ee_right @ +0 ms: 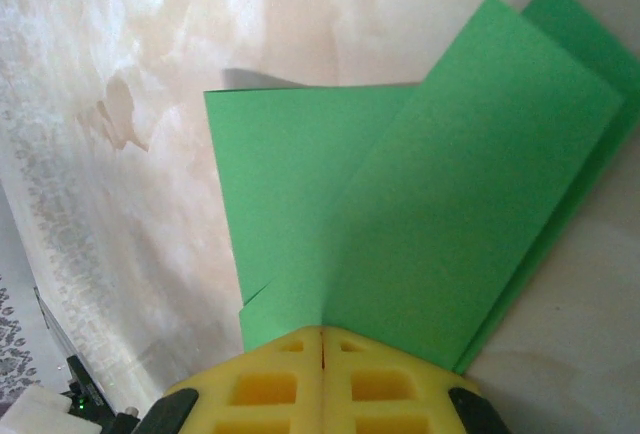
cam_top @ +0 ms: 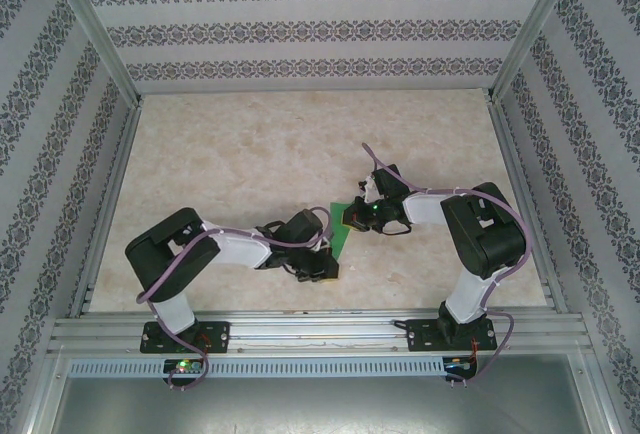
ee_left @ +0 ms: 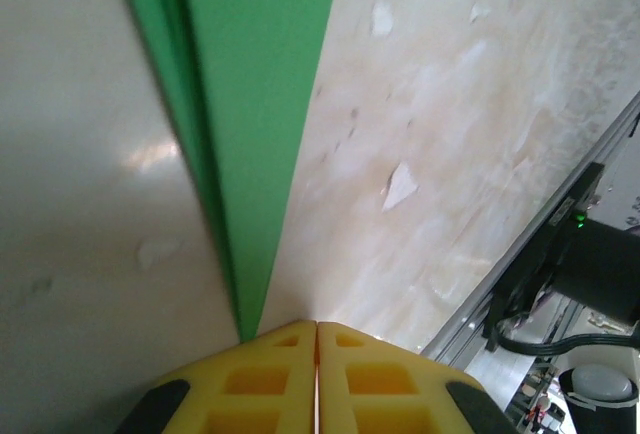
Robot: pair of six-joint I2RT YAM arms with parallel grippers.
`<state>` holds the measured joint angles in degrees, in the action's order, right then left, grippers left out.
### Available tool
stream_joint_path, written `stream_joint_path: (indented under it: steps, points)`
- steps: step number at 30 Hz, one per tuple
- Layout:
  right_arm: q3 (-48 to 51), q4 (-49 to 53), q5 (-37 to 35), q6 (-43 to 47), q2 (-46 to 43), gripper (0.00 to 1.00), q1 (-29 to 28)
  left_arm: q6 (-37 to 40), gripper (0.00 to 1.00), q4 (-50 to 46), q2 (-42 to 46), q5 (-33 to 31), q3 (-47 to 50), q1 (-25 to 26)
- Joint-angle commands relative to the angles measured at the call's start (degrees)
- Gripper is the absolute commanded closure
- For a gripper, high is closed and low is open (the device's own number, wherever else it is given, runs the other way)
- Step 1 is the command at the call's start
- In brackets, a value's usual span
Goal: Fold a paper plane with a square sheet of paper (fold left side to right side)
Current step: Fold the wing for the fifth time at the center of the table.
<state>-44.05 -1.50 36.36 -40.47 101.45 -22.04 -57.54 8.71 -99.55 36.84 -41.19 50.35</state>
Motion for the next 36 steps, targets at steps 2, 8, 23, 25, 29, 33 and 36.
stream_joint_path:
  steps: [2, 8, 23, 25, 29, 33, 36]
  points:
    - [1.95, 7.67, -8.15, 1.36, 3.49, 1.00, -0.54, 1.09, 0.92, -7.82, 3.82, -1.16, -1.31, -0.14]
    - [1.87, 7.65, -8.15, 1.26, 3.10, 1.00, -0.62, 6.01, 0.92, -11.40, 5.52, 0.23, -6.74, -5.62]
    - [1.69, 7.65, -8.76, 1.18, 3.76, 1.00, -0.72, 13.07, 0.93, -13.28, -10.48, 2.63, -19.89, -7.46]
    - [1.78, 7.75, -8.76, 1.26, 3.71, 1.00, -0.76, 13.01, 0.93, -13.06, -10.77, 2.62, -19.33, -7.46]
    - [1.78, 7.99, -9.24, 1.37, 3.93, 1.00, -0.72, 11.41, 0.93, -10.51, -11.00, 3.30, -16.38, -7.37]
    - [1.52, 8.76, -9.73, 1.78, 4.28, 1.00, -0.72, 10.00, 0.93, -7.84, -10.88, 3.85, -13.04, -7.03]
    - [1.25, 9.36, -10.04, 2.15, 4.50, 1.00, -0.63, 9.92, 0.93, -7.73, -10.86, 3.93, -11.78, -6.41]
